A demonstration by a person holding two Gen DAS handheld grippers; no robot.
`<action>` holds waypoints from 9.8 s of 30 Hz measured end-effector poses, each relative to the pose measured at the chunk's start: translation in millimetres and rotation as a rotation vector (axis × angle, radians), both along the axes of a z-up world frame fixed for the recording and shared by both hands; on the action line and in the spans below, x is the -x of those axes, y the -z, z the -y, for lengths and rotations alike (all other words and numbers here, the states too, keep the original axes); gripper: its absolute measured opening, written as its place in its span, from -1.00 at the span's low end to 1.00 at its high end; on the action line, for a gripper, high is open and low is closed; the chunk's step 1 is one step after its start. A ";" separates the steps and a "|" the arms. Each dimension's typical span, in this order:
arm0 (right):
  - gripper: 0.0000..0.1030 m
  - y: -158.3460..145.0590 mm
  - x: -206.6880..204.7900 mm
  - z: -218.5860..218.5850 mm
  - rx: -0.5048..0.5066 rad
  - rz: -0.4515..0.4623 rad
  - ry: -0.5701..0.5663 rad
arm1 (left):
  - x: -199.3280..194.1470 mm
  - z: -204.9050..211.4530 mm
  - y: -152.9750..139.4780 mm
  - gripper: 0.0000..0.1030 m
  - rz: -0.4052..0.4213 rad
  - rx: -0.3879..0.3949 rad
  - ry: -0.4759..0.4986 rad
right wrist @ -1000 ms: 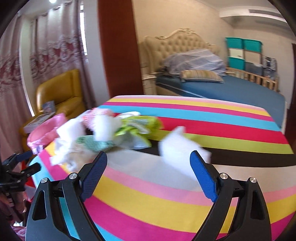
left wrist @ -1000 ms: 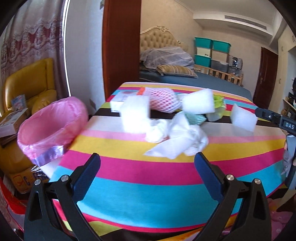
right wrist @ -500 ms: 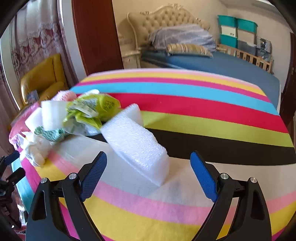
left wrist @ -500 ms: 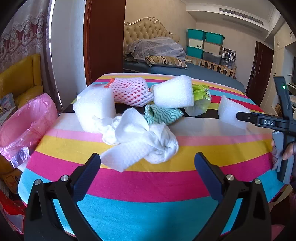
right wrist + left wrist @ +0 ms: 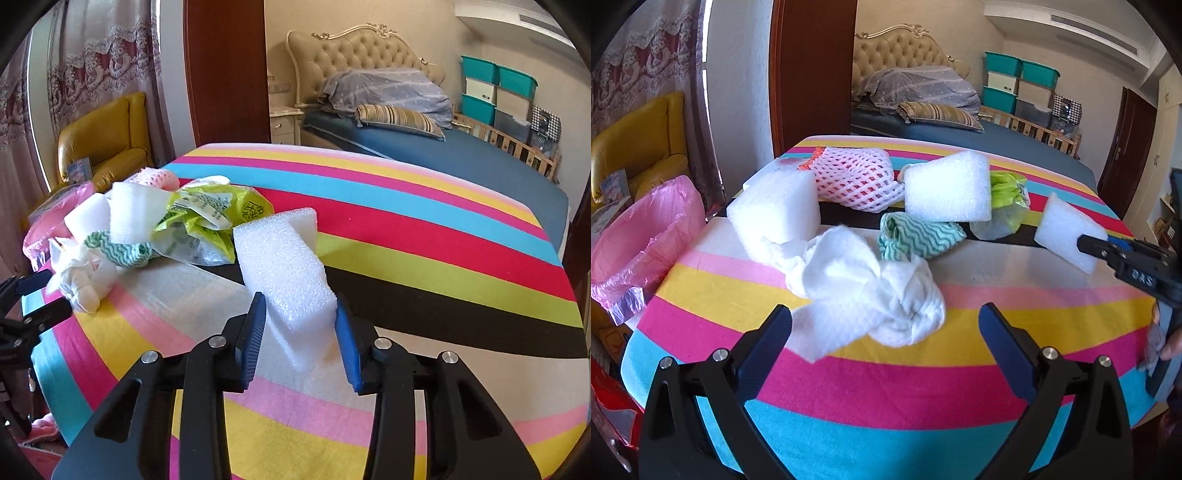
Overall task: Collect trash
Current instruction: 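Grasp the white tissue bundle with the left tool, then swing both tools toward the pink bin holding tissue bundle and foam block, then open both tools over the bin, dropping tissue bundle and foam block, then grasp the green-white cloth with right tool while left tool grasps white tissue, then carry the tissue with left tool while right tool carries cloth to bin, then open both tools over the bin, dropping tissue and cloth, then return to the table and grasp the green snack bag with right tool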
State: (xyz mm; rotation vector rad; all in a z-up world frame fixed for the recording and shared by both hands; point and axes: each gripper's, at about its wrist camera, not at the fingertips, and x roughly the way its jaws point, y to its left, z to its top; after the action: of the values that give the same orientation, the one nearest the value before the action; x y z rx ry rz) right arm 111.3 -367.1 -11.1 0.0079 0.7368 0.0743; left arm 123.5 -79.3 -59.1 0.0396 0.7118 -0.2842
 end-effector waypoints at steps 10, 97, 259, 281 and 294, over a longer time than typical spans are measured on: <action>-0.25 -3.6 9.3 7.9 -0.040 0.019 0.017 | -4.4 20.1 11.5 -0.09 -0.008 -0.074 0.067; 0.03 -58.7 -125.4 -414.1 -0.056 0.131 -0.591 | -66.0 -314.1 -55.0 0.70 0.219 -0.136 -0.468; -0.46 -56.1 -46.8 -335.1 -0.057 0.158 -0.652 | 5.9 -255.5 -53.5 -0.28 0.179 0.000 -0.295; -0.03 -81.2 -126.2 -385.5 -0.159 0.223 -0.656 | -62.6 -324.0 -59.8 0.73 0.191 -0.013 -0.499; -0.03 -80.6 -45.0 -288.1 -0.103 0.266 -0.586 | 4.6 -249.4 -52.9 0.91 0.266 -0.101 -0.404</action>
State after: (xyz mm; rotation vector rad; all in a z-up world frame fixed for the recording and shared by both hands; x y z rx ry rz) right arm 156.2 -79.0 69.5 -0.1183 0.4493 0.6613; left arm 119.0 170.1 -6.2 0.0277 0.4553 0.1435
